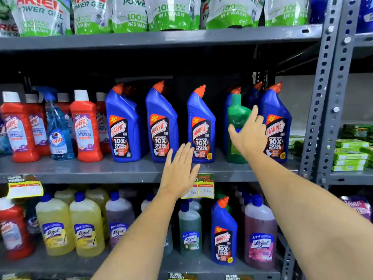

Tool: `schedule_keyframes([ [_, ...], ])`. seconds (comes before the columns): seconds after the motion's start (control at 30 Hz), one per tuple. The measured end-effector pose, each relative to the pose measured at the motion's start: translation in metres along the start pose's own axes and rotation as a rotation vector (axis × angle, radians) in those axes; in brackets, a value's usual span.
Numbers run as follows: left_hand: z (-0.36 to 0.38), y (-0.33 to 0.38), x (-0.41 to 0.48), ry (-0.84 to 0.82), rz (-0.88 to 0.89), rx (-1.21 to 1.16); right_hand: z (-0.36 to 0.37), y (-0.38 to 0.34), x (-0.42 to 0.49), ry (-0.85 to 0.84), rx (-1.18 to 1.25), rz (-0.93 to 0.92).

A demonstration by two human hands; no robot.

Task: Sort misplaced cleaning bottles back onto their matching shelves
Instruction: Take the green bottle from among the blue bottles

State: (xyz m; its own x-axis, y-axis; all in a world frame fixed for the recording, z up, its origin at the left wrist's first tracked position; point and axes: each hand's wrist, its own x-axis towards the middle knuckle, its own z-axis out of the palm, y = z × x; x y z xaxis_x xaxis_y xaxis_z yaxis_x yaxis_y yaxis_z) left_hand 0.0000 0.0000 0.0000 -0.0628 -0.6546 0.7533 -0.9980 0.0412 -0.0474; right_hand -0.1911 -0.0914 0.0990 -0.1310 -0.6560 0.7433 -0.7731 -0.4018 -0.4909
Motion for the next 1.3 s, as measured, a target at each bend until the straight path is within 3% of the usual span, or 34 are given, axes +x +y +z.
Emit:
schedule_keyframes([
  [0.17,0.014,-0.004,-0.023,0.017,-0.06,-0.013,0.014,0.009,0.009,-0.232,0.23,0.285],
  [0.3,0.016,-0.003,-0.022,0.082,-0.061,-0.03,0.024,0.013,0.005,-0.24,0.258,0.361],
  [0.53,0.02,-0.005,-0.024,0.102,-0.052,-0.022,0.026,0.018,-0.001,-0.12,0.335,0.315],
  [0.93,0.029,-0.008,-0.025,0.172,-0.021,-0.072,-0.032,0.045,-0.05,0.169,0.76,0.166],
  [1.13,0.029,-0.013,-0.049,0.219,0.019,-0.166,-0.065,0.061,-0.138,0.123,0.87,0.127],
  [1.23,0.048,-0.012,-0.105,0.277,0.023,-0.194,-0.051,0.063,-0.192,0.013,0.887,0.204],
  [1.3,0.067,-0.011,-0.154,0.204,0.014,-0.255,-0.026,0.066,-0.226,-0.073,0.854,0.249],
])
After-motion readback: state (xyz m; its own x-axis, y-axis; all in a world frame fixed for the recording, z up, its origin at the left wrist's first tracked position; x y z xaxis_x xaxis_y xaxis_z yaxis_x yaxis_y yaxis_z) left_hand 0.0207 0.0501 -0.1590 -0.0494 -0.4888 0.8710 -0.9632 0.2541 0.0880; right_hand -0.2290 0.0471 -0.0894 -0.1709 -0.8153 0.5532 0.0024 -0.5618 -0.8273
